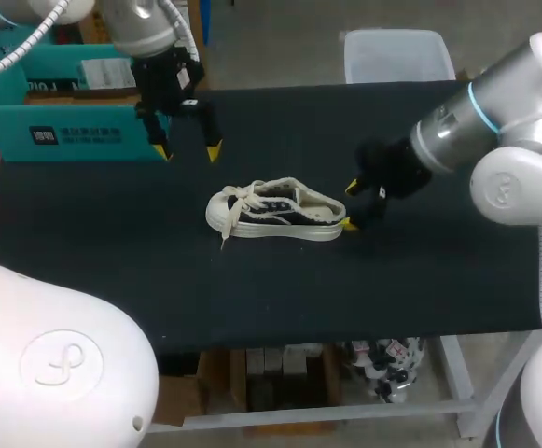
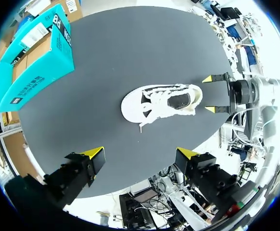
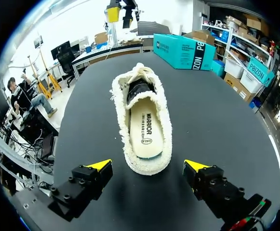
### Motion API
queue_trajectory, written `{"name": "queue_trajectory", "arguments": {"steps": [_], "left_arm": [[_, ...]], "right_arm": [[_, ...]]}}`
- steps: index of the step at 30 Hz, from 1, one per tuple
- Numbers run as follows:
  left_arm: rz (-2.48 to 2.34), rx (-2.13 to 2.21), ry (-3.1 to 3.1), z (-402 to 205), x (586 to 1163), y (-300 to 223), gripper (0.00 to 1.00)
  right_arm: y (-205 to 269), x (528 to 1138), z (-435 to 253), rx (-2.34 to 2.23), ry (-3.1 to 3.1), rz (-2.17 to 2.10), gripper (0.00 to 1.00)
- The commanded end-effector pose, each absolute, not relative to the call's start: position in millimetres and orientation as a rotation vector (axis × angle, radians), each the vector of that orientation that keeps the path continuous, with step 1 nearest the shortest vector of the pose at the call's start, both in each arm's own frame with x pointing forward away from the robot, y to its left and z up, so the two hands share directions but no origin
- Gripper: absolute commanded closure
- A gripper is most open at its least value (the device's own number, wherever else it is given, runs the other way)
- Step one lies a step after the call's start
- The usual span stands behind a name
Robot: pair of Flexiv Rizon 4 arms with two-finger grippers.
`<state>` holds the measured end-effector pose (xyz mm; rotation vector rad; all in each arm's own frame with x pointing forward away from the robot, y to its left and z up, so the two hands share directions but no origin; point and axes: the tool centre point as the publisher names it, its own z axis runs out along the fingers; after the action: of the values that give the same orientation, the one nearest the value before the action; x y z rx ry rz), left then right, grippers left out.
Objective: Open the shoe tongue, take the insole out of the shoe, put the insole back into the shoe, and pack the shoe into the shoebox
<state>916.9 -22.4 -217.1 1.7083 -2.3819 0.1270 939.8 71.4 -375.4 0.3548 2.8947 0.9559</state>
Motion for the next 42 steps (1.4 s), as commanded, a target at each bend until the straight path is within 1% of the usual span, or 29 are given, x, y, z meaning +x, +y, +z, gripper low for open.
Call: {"name": "queue_trajectory", "arguments": {"steps": [1,25,41,42], "left_arm": [[0.107,1.702,-2.397,-222,913,-30,0.00],[0.061,1.707,-2.389,-239,916,-51,0.00],[0.048,1.736,-2.371,-246,921,-60,0.00],[0.047,1.739,-2.370,-246,922,-61,0.00]], "right_arm": [[78,948,-388,0.365,2.878,0.962,0.00],[101,954,-424,0.352,2.890,1.112,0.00],[108,954,-428,0.338,2.864,1.184,0.00],[109,954,-429,0.338,2.865,1.186,0.42]]}}
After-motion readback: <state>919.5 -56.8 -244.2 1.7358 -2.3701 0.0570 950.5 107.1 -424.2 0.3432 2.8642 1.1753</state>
